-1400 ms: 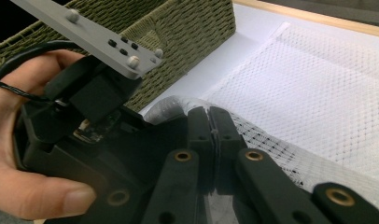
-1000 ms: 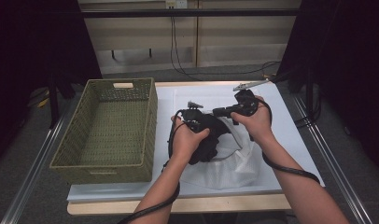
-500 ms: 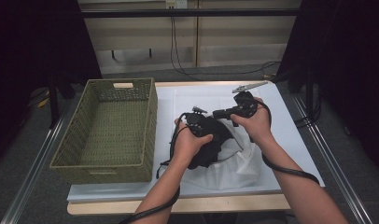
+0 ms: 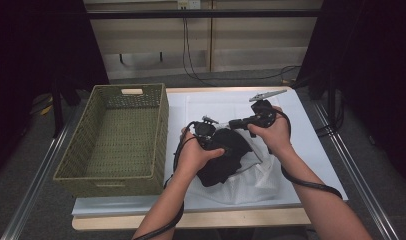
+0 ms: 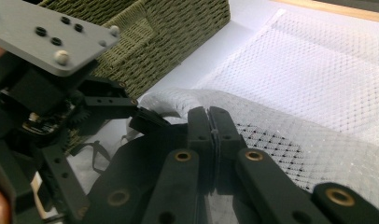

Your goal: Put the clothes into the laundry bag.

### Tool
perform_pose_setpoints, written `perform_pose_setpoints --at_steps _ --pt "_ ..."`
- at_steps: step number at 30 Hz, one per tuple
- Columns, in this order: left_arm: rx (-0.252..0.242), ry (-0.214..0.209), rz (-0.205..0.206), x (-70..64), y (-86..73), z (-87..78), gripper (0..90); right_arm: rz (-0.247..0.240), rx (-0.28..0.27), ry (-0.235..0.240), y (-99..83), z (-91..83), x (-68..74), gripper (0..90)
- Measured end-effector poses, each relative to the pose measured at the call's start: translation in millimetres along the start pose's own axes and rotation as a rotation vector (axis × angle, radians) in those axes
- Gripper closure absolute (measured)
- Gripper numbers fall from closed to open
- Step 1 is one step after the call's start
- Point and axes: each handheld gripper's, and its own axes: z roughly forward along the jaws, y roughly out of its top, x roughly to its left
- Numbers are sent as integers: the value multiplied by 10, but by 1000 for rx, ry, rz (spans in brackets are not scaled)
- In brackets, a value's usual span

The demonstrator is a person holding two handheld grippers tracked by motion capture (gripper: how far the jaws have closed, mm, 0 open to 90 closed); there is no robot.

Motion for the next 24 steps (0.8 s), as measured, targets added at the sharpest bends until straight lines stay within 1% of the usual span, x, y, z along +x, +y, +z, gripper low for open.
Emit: perform_pose_setpoints --at_steps 2,3,4,5,6,7,8,9,11,12,13,14,15,16,17,18,19,20,21,24 --pt "6 4 13 4 -15 -16 67 -2 2 3 -4 1 0 894" --pt "12 10 11 -3 -31 -11 65 -3 1 1 -5 3 0 893" --pt "12 9 10 -4 -40 -1 57 -1 1 1 -5 1 1 894" --pt "22 12 18 6 -57 18 54 -1 1 2 -5 0 1 894" --pt "25 13 12 16 -67 33 54 -1 1 2 -4 0 1 894" --pt "31 15 20 33 -82 55 52 -1 1 1 -5 1 0 894" --pt "32 7 22 37 -90 71 51 -2 2 -1 -6 1 0 894" --pt "34 2 14 34 -103 94 52 -2 2 -2 -7 1 0 894" --pt "51 2 28 14 -123 133 52 1 1 -3 -13 3 -4 894" --pt "54 -3 25 4 -133 150 54 5 3 0 -18 3 -6 894" --pt "59 2 25 3 -140 166 63 5 6 -3 -22 1 -8 894" --pt "53 4 14 -6 -149 190 68 3 5 -2 -25 0 -13 894" --pt "69 -1 28 4 -151 193 87 5 5 -2 -27 -2 -17 894" --pt "63 -2 16 -2 -158 207 115 6 4 -2 -28 -5 -18 894" --pt "72 -1 25 1 -165 213 122 4 3 -2 -30 -8 -20 894" --pt "64 -3 11 -13 -177 228 138 3 4 -1 -32 -9 -21 894" --pt "82 -7 25 -7 -185 228 165 3 6 -1 -33 -9 -21 894" --pt "50 -6 -14 -57 -208 261 196 3 8 -2 -34 -8 -18 894" --pt "76 -8 24 -44 -212 252 230 4 7 -4 -34 -7 -18 894" --pt "77 0 23 -74 -227 262 351 3 5 -5 -33 -6 -24 894"
